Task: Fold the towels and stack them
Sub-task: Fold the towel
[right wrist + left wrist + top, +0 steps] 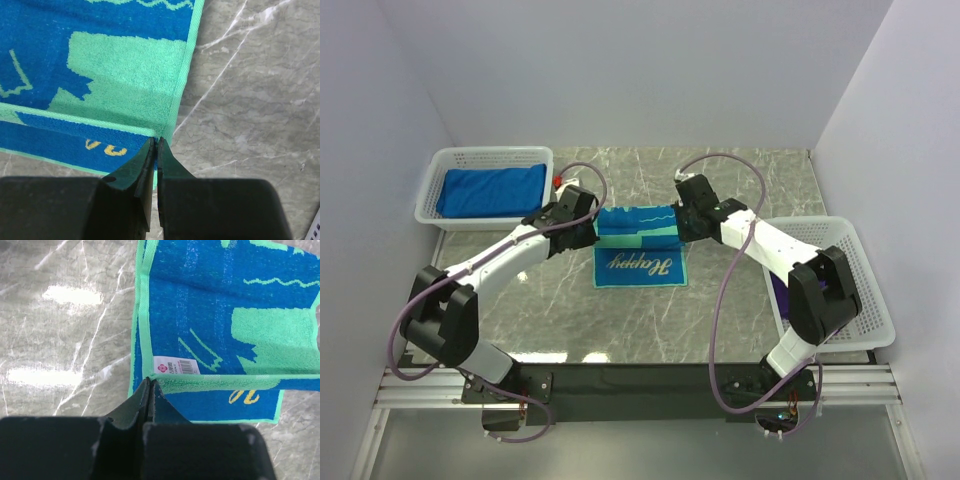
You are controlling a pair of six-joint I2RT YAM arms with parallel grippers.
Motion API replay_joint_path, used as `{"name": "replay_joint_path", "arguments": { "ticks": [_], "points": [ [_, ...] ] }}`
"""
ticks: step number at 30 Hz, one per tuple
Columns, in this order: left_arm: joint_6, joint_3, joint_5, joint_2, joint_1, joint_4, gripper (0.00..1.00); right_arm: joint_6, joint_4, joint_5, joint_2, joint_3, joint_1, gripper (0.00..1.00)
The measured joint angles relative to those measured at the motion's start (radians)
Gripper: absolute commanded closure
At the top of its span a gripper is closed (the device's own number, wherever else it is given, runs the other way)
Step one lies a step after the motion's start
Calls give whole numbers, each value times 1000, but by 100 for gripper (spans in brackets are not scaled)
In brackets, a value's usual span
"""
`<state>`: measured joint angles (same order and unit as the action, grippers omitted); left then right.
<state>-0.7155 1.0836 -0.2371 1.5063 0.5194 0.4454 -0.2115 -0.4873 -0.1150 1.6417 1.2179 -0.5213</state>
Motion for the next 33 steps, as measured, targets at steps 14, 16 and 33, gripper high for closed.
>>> {"name": "replay_joint_path", "arguments": {
  "ticks": [14, 16, 33],
  "points": [
    [-15, -154, 37, -5, 23, -46, 99, -38, 33, 85, 5, -117, -4, 100],
    [-19, -169, 36, 11, 23, -57, 99, -42, 44, 97, 18, -126, -5, 100],
    [-37, -203, 29, 68, 47, -97, 99, -60, 77, 114, 56, -175, -6, 100]
  ]
}}
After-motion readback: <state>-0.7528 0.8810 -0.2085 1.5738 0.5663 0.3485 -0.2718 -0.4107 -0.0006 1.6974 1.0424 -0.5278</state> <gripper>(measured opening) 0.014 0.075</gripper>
